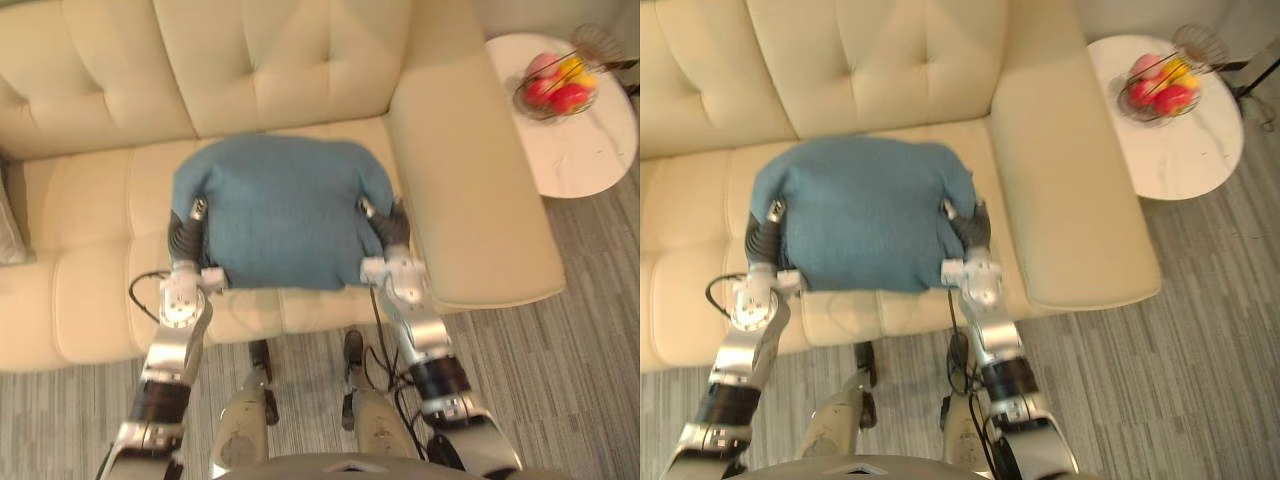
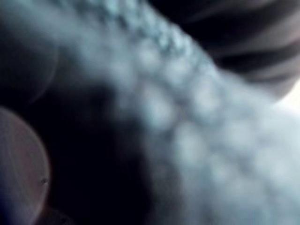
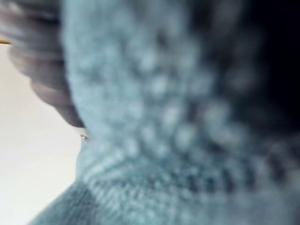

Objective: Pick up cushions and gather them together orderly.

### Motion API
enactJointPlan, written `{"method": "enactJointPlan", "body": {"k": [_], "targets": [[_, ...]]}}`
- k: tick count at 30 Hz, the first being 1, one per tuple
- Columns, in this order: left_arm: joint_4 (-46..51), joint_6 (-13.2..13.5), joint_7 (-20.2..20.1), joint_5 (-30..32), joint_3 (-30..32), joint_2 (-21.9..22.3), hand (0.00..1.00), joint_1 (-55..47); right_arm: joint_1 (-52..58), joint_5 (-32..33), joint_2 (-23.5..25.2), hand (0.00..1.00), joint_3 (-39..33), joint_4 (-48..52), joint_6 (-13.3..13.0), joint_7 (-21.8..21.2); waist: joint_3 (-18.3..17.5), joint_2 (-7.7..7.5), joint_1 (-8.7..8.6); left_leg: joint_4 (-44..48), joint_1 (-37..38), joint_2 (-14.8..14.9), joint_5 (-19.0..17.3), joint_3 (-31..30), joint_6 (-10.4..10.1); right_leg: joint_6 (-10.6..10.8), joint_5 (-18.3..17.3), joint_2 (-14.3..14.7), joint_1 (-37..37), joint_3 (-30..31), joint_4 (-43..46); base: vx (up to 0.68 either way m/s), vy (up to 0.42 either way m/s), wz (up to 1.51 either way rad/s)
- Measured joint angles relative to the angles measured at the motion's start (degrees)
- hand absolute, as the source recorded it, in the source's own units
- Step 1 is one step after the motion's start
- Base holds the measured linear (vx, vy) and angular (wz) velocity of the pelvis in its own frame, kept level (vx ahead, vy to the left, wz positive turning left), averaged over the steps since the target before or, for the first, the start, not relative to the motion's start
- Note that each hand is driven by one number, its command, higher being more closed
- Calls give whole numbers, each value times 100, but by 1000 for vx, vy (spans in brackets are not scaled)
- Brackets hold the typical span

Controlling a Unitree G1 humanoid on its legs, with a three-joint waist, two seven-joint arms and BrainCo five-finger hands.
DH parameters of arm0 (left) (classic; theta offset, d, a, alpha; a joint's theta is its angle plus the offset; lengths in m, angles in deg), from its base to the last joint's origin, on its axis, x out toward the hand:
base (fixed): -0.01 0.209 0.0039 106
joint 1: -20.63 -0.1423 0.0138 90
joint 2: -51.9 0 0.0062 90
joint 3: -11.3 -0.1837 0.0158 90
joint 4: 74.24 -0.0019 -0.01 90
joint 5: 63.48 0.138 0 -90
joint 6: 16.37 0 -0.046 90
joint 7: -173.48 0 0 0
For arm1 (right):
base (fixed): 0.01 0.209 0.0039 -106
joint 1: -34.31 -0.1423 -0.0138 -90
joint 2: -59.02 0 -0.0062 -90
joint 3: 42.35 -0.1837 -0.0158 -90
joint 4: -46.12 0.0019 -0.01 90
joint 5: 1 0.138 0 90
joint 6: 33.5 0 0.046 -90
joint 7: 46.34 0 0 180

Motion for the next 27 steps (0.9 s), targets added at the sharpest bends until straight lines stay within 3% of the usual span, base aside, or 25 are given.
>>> {"method": "enactJointPlan", "body": {"k": [6,11,12,13,18,21,23,27], "targets": [[-593,119,935,357,-31,-824,100,2859,-2740,-1639,26,100,-458,2,1,1548,438,161,331,-33,-967,81,355,-368,-105,-22,61,37,-870,-301,203,-95,-5,27],[-1012,164,1293,934,-16,-1263,100,4553,-3877,-2584,360,100,-756,51,157,2555,497,159,386,-31,-1487,73,501,-519,-182,-23,69,-25,-1317,-462,195,0,1,12],[-1025,164,1296,973,-14,-1288,0,4696,-3956,-2633,375,100,-776,52,181,2617,498,159,385,-31,-1539,72,502,-523,-183,-23,69,-31,-1355,-493,190,36,32,7],[-1029,164,1338,1009,-4,-1303,0,5063,-4136,-2678,378,0,-799,84,270,2810,497,159,374,-31,-1697,75,504,-522,-183,-23,69,-31,-1497,-539,190,24,38,5],[-1149,80,1470,1120,23,-1213,0,5548,-4336,-2717,411,0,-978,89,531,3204,498,157,353,-31,-1970,87,504,-496,-183,-23,69,-26,-1743,-569,187,50,64,1],[-1464,-267,1448,1116,49,-1164,0,5790,-4347,-2641,419,0,-994,89,655,3260,498,157,345,-31,-2064,96,505,-485,-184,-30,53,-19,-1824,-594,189,64,75,2],[-1778,-520,1208,1123,205,-1124,0,6108,-4367,-2635,419,0,-1036,77,786,3136,498,158,296,-31,-2306,86,624,-500,-338,-44,39,-41,-2011,-701,192,41,71,18],[-1874,-602,955,1128,377,-983,0,6131,-4219,-2565,405,0,-1233,-50,955,2776,507,150,308,-30,-2540,107,700,-502,-292,-108,-74,-28,-2225,-776,291,35,64,15]]}}
